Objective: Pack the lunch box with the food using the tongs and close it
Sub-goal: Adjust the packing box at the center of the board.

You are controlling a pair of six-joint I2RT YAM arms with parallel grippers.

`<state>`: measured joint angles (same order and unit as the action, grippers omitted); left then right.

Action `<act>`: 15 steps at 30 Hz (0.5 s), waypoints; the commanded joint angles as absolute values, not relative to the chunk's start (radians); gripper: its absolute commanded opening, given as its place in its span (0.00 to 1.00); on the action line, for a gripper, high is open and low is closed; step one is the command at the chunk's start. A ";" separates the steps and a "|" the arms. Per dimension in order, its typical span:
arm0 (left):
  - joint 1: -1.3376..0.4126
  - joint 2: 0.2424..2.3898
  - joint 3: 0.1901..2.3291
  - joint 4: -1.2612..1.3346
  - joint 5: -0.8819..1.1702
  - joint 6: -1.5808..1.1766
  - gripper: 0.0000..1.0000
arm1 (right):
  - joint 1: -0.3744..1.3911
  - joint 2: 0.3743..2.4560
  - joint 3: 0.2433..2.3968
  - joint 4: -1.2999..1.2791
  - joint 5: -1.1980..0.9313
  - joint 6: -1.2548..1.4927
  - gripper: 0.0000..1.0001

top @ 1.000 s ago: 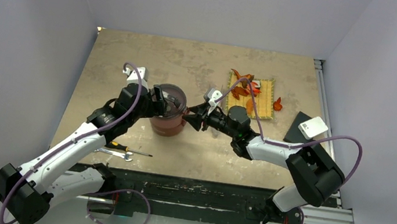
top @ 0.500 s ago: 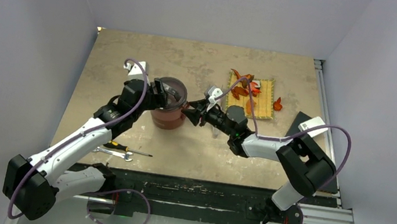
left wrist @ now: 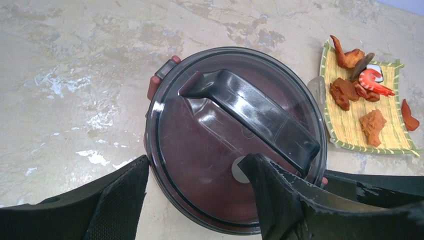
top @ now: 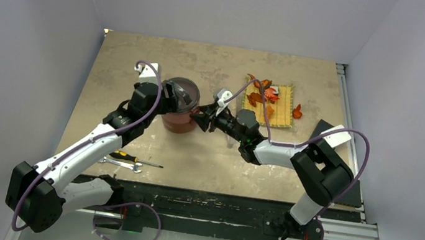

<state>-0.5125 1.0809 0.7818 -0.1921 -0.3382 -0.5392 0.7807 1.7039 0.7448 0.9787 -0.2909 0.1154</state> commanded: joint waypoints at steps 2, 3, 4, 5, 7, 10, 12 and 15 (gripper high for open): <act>-0.554 1.123 0.789 -0.439 -0.226 -0.520 0.56 | 0.829 1.637 0.722 0.762 -0.208 0.145 0.05; -0.553 1.115 0.806 -0.445 -0.240 -0.520 0.58 | 0.830 1.607 0.719 0.745 -0.182 0.152 0.13; -0.554 1.108 0.820 -0.451 -0.254 -0.516 0.60 | 0.829 1.570 0.718 0.723 -0.160 0.157 0.24; -0.553 1.101 0.838 -0.458 -0.264 -0.510 0.62 | 0.830 1.543 0.724 0.697 -0.142 0.159 0.30; -0.552 1.088 0.872 -0.465 -0.275 -0.498 0.68 | 0.828 1.500 0.743 0.621 -0.091 0.166 0.46; -0.552 1.071 0.922 -0.473 -0.280 -0.473 0.77 | 0.829 1.439 0.753 0.536 -0.041 0.169 0.67; -0.552 1.066 0.958 -0.485 -0.291 -0.456 0.80 | 0.828 1.403 0.754 0.484 -0.027 0.171 0.73; -0.552 1.068 1.005 -0.524 -0.314 -0.435 0.83 | 0.828 1.340 0.762 0.397 0.020 0.190 0.81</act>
